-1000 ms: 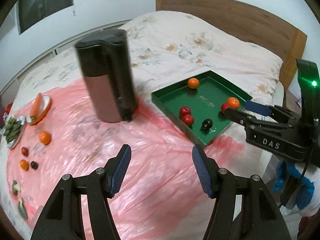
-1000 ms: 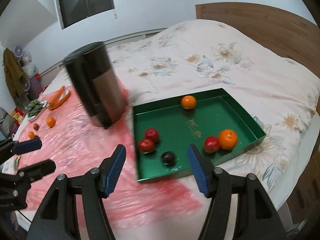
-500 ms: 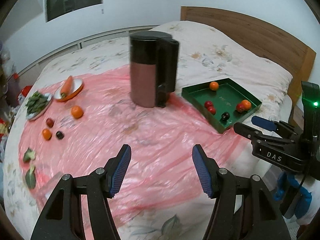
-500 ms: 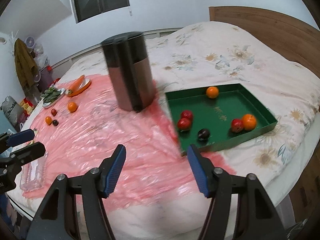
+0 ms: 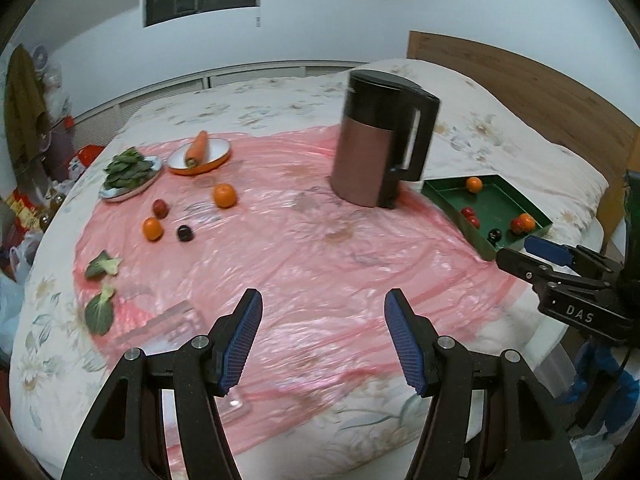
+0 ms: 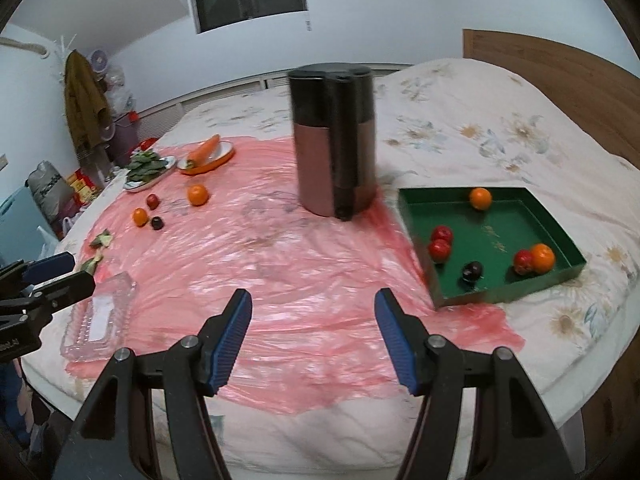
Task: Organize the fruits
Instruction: 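Withdraw both open grippers from the tray back over the remaining fruit, then grasp a tangerine with the left gripper while the right gripper grasps a dark plum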
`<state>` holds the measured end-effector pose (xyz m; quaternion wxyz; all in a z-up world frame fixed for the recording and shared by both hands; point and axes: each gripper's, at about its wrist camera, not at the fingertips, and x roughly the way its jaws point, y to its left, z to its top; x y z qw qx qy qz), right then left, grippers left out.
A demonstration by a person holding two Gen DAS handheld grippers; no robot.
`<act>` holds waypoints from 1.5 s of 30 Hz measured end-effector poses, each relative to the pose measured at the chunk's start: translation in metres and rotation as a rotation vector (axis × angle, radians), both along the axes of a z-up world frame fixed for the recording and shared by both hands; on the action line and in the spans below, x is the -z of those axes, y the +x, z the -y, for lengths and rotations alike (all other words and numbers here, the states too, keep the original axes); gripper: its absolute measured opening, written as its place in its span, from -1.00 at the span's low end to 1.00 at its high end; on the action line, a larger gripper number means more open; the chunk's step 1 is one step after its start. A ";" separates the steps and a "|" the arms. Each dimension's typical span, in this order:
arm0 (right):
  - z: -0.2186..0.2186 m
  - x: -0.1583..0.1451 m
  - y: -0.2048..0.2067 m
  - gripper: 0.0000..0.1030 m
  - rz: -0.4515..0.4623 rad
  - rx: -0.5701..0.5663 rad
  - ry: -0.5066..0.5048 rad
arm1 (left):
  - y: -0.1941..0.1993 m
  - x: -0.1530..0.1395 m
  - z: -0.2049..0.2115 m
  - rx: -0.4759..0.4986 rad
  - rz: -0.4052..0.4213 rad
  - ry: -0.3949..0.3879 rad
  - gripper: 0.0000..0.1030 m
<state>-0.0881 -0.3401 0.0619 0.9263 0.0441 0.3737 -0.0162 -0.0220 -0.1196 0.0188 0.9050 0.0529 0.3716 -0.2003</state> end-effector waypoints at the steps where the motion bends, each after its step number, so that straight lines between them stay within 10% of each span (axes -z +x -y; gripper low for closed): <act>1: -0.003 0.000 0.001 0.75 0.001 -0.008 0.000 | 0.000 0.001 -0.005 -0.008 0.002 0.000 0.12; 33: -0.176 0.066 0.140 0.74 -0.082 -0.492 0.052 | 0.137 0.061 -0.163 -0.238 -0.126 0.039 0.12; 45: -0.210 0.096 0.228 -0.01 -0.113 -0.626 0.102 | 0.250 0.100 -0.156 -0.239 -0.191 0.055 0.11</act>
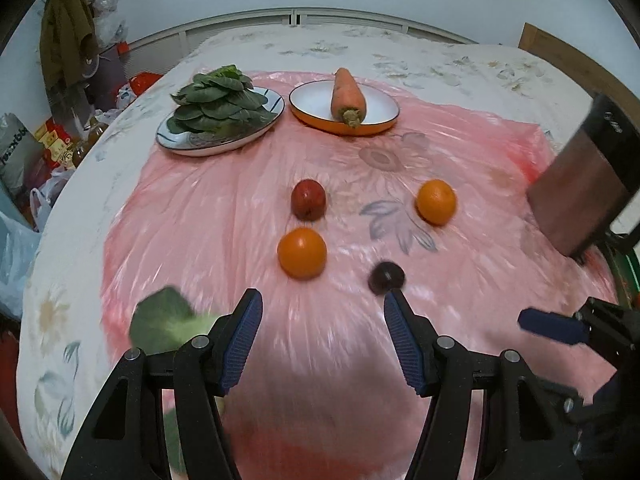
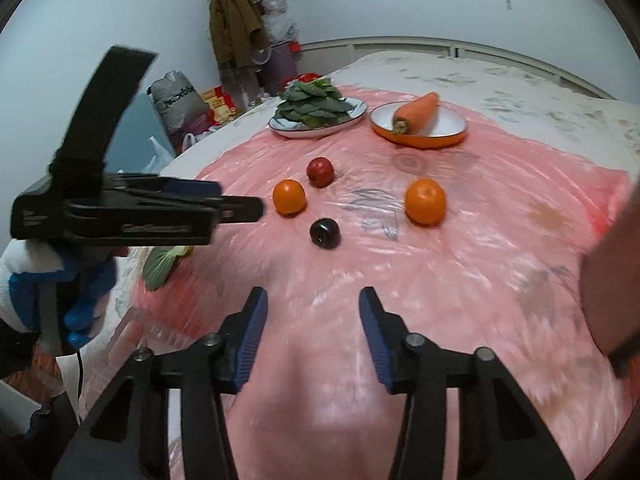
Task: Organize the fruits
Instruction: 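Grasp a tangerine with the left gripper while the right gripper grasps a dark plum, then carry the held tangerine and dark plum over to the green tray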
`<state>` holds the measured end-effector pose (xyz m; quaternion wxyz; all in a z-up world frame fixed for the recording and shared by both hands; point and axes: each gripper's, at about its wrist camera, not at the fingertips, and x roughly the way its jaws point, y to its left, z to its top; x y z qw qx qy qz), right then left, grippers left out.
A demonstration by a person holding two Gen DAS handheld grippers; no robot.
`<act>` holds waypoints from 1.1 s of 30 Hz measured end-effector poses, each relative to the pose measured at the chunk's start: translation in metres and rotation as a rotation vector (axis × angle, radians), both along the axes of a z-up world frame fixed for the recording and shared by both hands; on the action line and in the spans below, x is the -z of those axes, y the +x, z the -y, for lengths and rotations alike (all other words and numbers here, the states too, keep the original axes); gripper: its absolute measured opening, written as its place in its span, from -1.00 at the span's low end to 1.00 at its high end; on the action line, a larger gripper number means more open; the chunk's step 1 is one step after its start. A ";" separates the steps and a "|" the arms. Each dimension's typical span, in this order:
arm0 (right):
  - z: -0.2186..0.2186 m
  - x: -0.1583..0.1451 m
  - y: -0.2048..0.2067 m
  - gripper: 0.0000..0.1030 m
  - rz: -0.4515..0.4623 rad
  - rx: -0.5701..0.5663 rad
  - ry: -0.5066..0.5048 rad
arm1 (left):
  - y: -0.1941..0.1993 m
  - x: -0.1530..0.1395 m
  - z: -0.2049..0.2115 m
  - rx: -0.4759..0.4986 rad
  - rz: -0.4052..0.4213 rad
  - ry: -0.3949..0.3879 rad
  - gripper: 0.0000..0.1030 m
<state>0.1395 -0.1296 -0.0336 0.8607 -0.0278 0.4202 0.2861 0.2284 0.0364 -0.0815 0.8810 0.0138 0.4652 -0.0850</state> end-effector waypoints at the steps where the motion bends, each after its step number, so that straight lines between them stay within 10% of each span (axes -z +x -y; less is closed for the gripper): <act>1: -0.003 0.003 0.007 -0.06 -0.004 -0.010 -0.003 | 0.007 0.003 0.001 -0.001 -0.003 0.005 0.11; 33: -0.063 0.061 0.094 -0.77 -0.087 -0.070 -0.121 | 0.052 0.053 -0.011 0.003 -0.064 -0.017 -0.36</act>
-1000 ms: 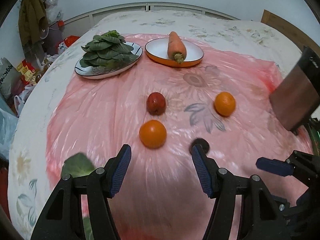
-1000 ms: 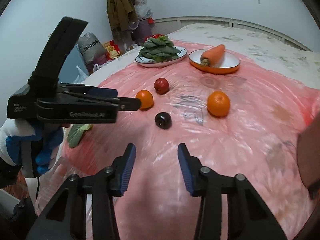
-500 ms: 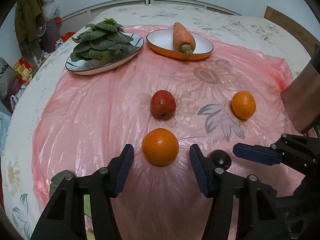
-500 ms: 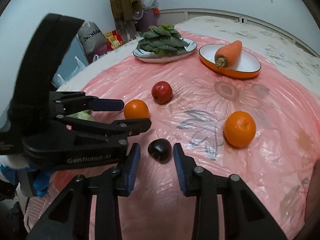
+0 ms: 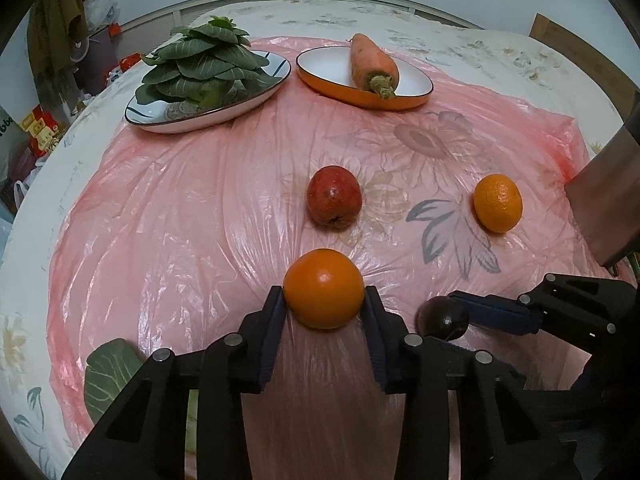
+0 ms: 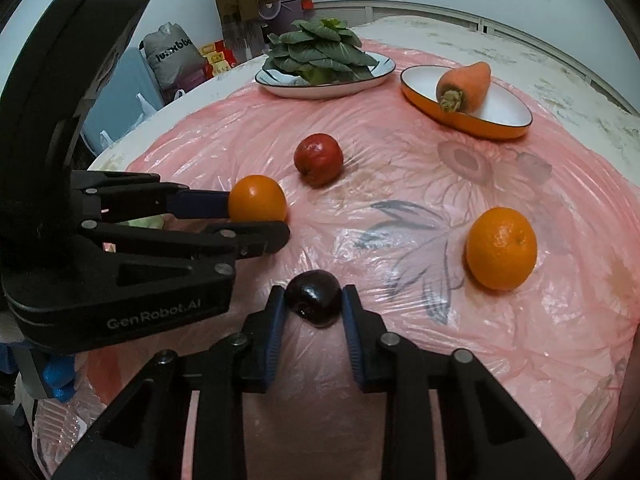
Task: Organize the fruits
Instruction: 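Carry the held tangerine and dark plum over to the green tray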
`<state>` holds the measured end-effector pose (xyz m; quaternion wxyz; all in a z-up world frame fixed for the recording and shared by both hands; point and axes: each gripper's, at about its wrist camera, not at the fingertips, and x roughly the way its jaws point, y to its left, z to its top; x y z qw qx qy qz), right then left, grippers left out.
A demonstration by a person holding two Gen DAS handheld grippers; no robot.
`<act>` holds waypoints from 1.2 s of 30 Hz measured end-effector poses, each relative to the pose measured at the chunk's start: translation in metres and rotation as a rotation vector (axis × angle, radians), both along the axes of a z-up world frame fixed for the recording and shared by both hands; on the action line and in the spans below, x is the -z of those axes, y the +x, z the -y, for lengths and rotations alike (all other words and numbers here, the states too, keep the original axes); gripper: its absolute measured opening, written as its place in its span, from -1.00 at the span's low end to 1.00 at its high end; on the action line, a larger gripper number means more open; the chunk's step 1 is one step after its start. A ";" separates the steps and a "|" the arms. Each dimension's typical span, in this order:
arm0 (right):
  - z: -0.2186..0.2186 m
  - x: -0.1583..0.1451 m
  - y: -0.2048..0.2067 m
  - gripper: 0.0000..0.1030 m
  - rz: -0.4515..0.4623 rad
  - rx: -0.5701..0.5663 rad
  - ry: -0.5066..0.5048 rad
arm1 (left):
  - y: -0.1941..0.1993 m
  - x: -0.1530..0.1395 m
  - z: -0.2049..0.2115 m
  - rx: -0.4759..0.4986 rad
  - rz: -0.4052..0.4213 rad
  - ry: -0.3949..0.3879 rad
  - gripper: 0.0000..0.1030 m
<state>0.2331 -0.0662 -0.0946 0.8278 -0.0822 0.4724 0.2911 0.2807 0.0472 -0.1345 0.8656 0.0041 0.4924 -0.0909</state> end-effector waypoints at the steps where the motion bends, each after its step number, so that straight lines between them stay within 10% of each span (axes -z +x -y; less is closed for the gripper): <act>1: 0.001 0.000 0.000 -0.78 0.000 0.002 0.004 | 0.000 0.000 0.000 0.002 0.000 -0.002 -0.36; 36: 0.075 -0.065 -0.088 -0.79 0.036 0.153 0.103 | -0.075 -0.067 -0.009 -0.011 0.082 -0.066 -0.37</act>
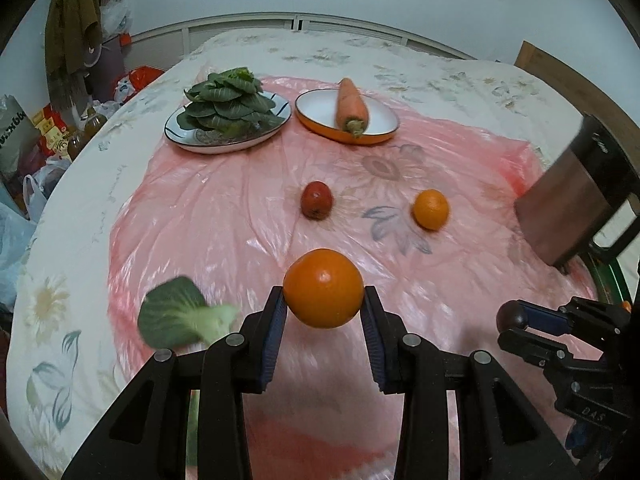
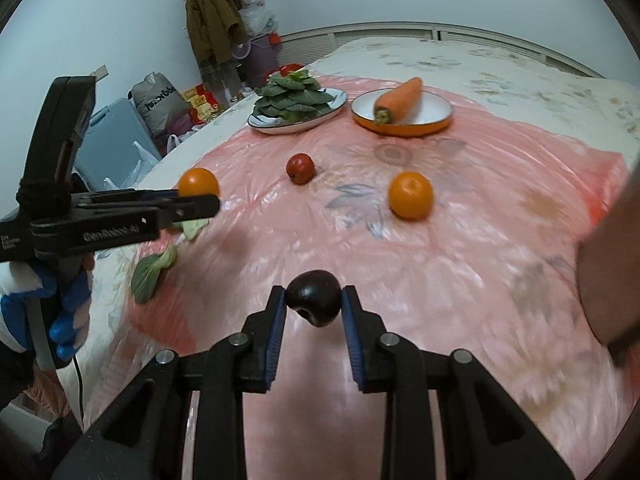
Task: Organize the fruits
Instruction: 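Carry the held tangerine and dark plum over to the green tray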
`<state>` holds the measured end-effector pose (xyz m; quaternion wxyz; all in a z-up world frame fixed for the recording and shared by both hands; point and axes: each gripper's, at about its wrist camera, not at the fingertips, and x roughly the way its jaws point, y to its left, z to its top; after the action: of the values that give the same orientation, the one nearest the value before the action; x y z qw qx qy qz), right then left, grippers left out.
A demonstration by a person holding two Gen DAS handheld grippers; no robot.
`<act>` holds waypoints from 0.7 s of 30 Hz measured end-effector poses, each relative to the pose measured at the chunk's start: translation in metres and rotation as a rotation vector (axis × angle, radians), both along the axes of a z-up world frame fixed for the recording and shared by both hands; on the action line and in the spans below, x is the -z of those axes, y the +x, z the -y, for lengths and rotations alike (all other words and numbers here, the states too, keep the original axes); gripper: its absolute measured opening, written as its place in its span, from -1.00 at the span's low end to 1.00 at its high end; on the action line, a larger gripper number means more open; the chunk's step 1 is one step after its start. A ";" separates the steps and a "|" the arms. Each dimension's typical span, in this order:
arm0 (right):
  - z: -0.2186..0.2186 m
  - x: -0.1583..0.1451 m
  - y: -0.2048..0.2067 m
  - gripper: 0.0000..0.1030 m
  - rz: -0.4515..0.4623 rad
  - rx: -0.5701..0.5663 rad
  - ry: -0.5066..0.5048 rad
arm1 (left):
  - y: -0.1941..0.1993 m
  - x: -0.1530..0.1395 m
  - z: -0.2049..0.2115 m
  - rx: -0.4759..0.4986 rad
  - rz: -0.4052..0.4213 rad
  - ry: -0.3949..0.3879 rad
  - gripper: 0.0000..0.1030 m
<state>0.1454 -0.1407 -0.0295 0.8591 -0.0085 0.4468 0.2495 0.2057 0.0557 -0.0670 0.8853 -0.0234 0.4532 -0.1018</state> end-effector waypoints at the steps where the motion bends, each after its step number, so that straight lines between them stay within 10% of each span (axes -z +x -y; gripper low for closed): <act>1: 0.005 -0.002 -0.007 -0.79 0.000 0.008 -0.004 | -0.006 -0.002 0.002 0.003 0.003 0.001 -0.37; 21: 0.115 -0.033 -0.119 -0.79 0.020 0.208 -0.029 | -0.101 -0.025 0.077 0.098 0.001 -0.030 -0.37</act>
<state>0.0269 -0.2553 0.0039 0.8844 0.0230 0.4405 0.1525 0.1045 -0.0214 -0.0418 0.8790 -0.0145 0.4517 -0.1517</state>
